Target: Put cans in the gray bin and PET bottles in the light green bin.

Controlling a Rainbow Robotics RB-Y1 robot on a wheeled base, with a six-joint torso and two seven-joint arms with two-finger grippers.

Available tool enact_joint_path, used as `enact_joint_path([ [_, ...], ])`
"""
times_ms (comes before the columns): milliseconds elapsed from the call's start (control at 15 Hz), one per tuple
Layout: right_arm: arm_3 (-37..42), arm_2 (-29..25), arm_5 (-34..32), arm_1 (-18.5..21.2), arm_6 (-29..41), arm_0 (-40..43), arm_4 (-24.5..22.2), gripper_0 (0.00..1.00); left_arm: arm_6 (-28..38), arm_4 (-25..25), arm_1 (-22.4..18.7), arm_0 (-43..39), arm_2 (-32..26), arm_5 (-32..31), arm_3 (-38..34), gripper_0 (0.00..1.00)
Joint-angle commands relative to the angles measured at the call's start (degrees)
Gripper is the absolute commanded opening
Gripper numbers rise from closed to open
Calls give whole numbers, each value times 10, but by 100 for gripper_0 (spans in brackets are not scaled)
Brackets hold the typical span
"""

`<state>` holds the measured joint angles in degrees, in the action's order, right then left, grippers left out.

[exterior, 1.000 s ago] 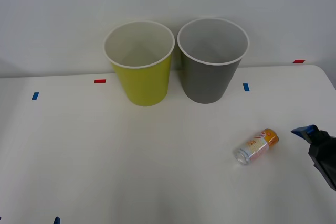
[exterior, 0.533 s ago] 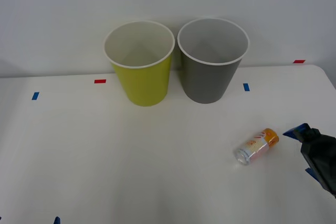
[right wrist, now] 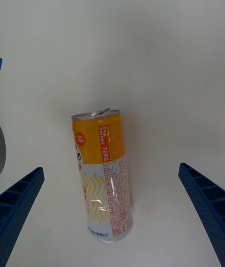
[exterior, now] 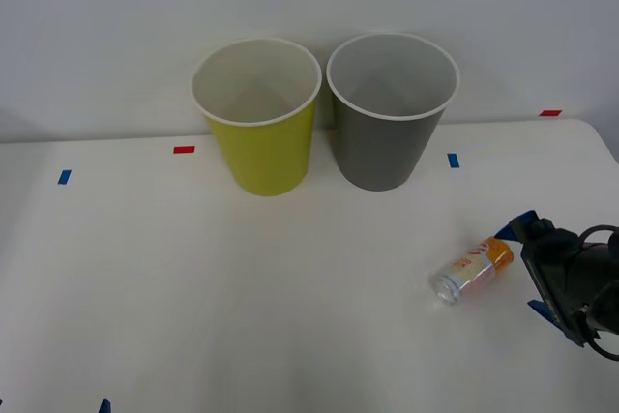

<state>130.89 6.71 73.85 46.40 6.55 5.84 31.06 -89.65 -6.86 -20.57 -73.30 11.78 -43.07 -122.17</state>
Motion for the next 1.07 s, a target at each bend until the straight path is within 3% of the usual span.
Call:
enact_joint_path([
  [67, -51, 26, 0, 8, 6, -55, 45, 100, 0, 0, 0, 0, 0, 0, 0, 100],
  [467, -125, 118, 0, 48, 0, -140, 72, 100, 0, 0, 0, 0, 0, 0, 0, 100],
  [933, -210, 200, 1, 49, -13, -235, 99, 100, 0, 0, 0, 0, 0, 0, 0, 100],
  [1067, -220, 219, 28, 49, -14, -260, 101, 100, 0, 0, 0, 0, 0, 0, 0, 100],
])
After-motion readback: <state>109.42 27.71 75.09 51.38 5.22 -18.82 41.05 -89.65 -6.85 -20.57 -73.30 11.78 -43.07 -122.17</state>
